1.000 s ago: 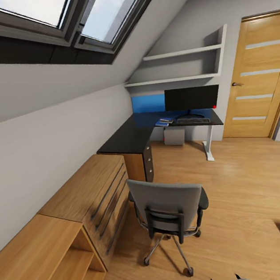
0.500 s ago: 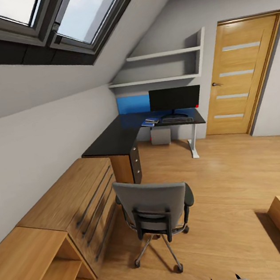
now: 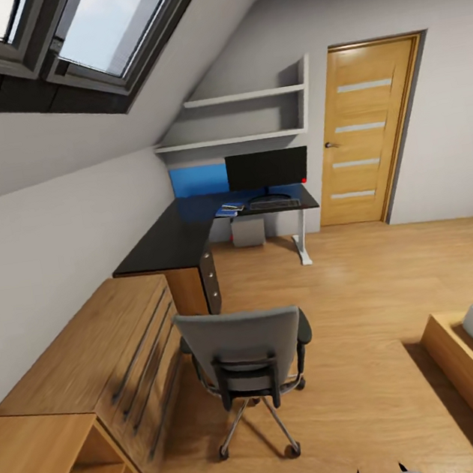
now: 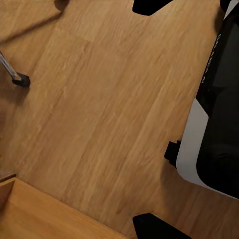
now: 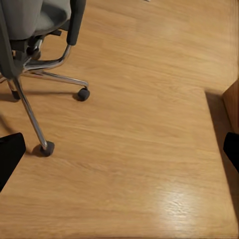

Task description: In the bedroom, organize the workspace by keeping the computer under the desk, ensuring the monitor is on the desk, placing the keyboard on the desk next to the monitor, placing the mouse on the desk next to the keyboard, moving the folder from the swivel chair onto the desk next to the mouse, stacking the notebook on top of the folder with the pen on top of the notebook, and positioning the swivel chair next to the desk.

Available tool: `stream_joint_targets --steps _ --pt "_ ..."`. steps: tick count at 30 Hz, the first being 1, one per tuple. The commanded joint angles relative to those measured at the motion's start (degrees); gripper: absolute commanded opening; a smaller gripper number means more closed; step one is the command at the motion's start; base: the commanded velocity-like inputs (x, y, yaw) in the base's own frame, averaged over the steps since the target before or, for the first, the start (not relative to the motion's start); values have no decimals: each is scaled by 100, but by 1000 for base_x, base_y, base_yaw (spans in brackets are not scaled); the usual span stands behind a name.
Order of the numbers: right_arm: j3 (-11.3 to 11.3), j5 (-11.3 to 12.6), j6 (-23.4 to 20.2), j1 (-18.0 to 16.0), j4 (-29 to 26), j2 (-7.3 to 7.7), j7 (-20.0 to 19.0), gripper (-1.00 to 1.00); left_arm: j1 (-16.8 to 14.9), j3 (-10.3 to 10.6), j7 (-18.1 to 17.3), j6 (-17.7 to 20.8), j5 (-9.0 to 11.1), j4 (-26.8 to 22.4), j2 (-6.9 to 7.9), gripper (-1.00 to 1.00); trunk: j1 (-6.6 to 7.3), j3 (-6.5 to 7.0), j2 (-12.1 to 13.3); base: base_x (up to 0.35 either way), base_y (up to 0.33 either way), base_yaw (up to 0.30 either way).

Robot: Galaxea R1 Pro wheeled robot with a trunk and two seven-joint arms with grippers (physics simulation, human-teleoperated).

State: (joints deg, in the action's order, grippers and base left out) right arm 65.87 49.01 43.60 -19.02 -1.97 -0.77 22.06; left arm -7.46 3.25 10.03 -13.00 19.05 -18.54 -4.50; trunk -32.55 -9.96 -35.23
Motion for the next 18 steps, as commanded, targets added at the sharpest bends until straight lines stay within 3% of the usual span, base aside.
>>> stream_joint_targets --steps 1,12,18 --pt "49 4 0 -5 2 -2 53 100 -2 35 32 -18 28 0 2 100 -2 -9 -8 0 290 -259" --pt "54 4 0 -5 4 -2 53 100 -1 35 32 -18 28 0 2 100 -2 -9 -8 0 279 -257" --pt "58 4 0 -5 4 -6 53 100 -3 35 33 -18 28 0 4 100 -2 -9 -8 0 254 -92"
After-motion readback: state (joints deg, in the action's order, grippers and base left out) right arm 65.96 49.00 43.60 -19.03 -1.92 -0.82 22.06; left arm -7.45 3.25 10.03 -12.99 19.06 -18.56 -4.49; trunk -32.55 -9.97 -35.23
